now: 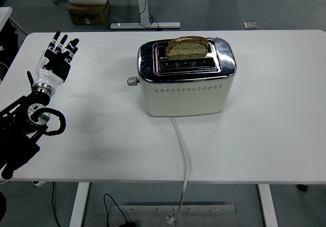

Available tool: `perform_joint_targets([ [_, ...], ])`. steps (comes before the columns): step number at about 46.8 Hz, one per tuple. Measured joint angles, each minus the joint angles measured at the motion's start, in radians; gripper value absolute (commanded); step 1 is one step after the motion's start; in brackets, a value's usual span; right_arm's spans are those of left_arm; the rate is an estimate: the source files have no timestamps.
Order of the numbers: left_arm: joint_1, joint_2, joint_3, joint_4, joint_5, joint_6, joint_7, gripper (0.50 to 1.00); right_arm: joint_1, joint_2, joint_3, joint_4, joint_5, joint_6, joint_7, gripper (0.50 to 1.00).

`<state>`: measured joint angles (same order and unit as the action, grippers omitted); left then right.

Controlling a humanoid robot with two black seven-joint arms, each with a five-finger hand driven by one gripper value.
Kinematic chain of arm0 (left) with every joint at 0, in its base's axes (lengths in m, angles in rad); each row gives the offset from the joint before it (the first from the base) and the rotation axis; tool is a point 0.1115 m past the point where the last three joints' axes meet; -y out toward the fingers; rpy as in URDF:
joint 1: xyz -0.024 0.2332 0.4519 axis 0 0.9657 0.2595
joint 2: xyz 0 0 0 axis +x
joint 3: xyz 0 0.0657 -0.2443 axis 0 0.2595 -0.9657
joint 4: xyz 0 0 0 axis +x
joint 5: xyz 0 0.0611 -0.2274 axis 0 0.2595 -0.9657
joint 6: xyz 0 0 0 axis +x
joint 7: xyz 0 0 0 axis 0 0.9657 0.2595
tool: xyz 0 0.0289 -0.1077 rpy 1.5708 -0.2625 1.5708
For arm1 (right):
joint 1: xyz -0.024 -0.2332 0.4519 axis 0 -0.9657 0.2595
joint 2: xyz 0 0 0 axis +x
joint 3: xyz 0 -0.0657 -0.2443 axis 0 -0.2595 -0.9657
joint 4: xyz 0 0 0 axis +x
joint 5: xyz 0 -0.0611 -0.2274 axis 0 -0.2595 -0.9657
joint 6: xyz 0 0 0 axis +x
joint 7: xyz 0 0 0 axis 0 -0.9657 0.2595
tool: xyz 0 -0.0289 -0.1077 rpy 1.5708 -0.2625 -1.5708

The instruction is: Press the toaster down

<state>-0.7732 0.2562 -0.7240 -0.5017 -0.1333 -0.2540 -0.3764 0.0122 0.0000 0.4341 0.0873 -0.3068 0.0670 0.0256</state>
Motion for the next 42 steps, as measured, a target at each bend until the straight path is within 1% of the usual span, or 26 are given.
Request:
perform_joint_targets([
  [35,-0.003,-0.004,0.000,-0.003,0.002,0.002,-0.004,1.000,0.000,0.000,0.000,0.000,0.000,0.000,0.000,1.000],
  [42,-0.009,0.002,0.000,-0.008,0.009,-0.005,-0.015,1.000,0.000,0.000,0.000,0.000,0.000,0.000,0.000,0.998],
])
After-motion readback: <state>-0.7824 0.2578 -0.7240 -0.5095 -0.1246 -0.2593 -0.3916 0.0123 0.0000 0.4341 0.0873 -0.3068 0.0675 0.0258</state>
